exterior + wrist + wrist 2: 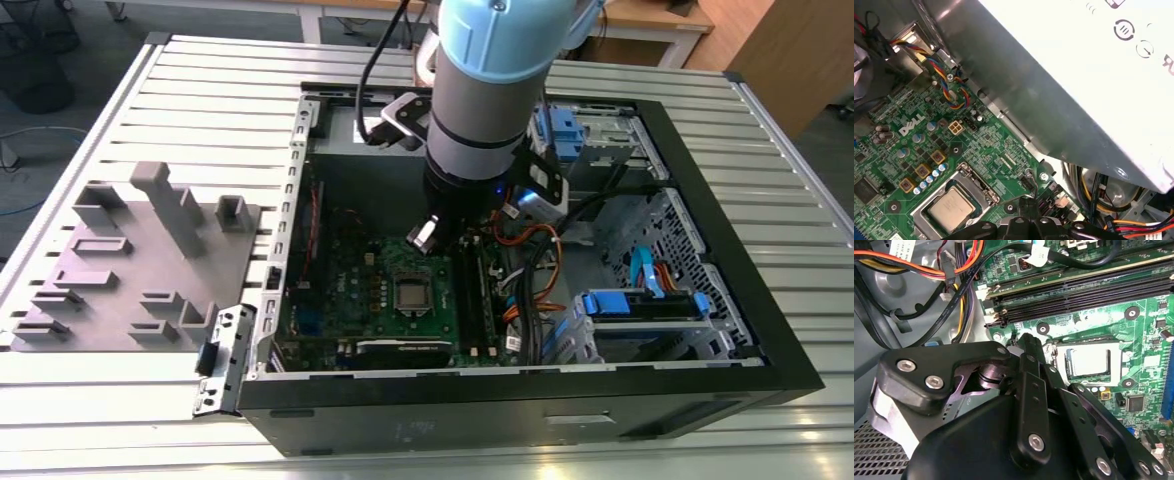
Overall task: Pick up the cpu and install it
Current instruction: 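Close the cpu cover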
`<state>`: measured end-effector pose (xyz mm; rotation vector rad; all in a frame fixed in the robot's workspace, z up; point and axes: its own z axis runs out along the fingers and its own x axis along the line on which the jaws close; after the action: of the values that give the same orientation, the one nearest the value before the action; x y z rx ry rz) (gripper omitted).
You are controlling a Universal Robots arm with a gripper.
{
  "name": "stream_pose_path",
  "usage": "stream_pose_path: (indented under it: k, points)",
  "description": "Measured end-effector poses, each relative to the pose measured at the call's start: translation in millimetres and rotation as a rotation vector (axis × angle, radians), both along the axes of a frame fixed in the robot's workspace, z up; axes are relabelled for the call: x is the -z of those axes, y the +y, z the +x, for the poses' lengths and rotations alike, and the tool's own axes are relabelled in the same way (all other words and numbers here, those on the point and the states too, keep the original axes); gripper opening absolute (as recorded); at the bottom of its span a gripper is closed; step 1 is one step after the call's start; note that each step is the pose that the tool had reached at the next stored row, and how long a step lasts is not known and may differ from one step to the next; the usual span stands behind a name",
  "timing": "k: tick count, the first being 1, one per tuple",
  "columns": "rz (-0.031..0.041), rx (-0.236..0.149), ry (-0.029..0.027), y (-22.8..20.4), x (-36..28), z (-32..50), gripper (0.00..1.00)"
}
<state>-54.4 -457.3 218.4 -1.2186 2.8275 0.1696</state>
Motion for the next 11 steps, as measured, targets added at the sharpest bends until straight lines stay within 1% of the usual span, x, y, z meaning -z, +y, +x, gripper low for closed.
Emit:
stream_pose_path:
  k: [2,4,7,11]
  points:
    - [0.0003,0.000,-0.0001,-0.1,0.0,-0.2,0.11]
    - [0.0027,0.000,-0.0013,-1.0,0.0,-1.1,0.11]
    - [0.0040,0.000,-0.0039,-4.6,0.0,-3.9,0.11]
    - [0.0041,0.000,-0.0047,-9.9,0.0,-7.3,0.11]
